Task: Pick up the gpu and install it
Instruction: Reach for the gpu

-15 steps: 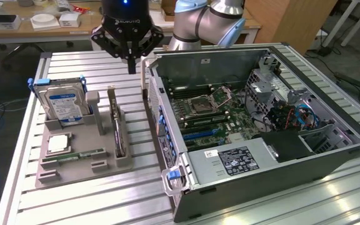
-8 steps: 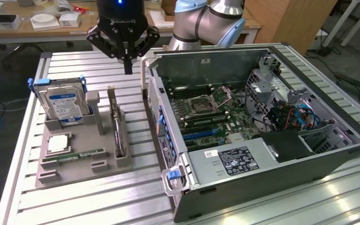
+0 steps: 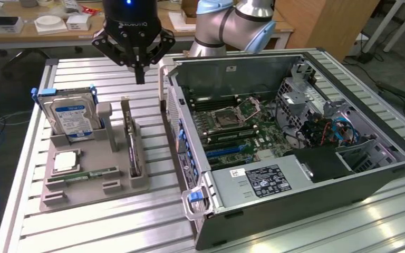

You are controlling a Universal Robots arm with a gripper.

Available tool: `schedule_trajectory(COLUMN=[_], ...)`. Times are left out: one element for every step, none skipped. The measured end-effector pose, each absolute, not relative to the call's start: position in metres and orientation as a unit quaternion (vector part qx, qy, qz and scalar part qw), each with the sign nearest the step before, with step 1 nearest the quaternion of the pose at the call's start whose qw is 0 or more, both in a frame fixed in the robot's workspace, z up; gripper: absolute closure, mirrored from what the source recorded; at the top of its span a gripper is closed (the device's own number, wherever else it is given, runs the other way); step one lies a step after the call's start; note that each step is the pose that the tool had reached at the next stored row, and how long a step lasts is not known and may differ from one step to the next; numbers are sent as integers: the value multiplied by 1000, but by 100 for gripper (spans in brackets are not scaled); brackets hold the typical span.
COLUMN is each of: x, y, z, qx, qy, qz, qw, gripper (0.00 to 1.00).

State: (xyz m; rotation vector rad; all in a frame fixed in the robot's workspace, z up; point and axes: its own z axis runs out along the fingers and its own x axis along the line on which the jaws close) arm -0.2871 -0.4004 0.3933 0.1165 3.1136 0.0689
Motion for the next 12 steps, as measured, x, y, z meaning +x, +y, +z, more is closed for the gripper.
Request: schedule_trajectory(x=[-288,-289,-290,-290,-291,-292,-293,-294,-295,-296,-297,-298], y=[-400,-400,-400,-400,-400,-400,-400,-400,-400,-401,-401,-401], z=[393,393,393,393,393,393,393,393,393,393,393,393], qx=[37,37,37,37,37,37,37,37,37,37,37,37], qy=[999,999,999,999,999,999,999,999,999,999,999,999], qz=[22,22,22,22,22,22,22,22,22,22,22,22], qw=[12,13,12,12,12,12,12,12,12,12,13,13], gripper=[90,90,90,90,90,90,90,90,90,90,90,90])
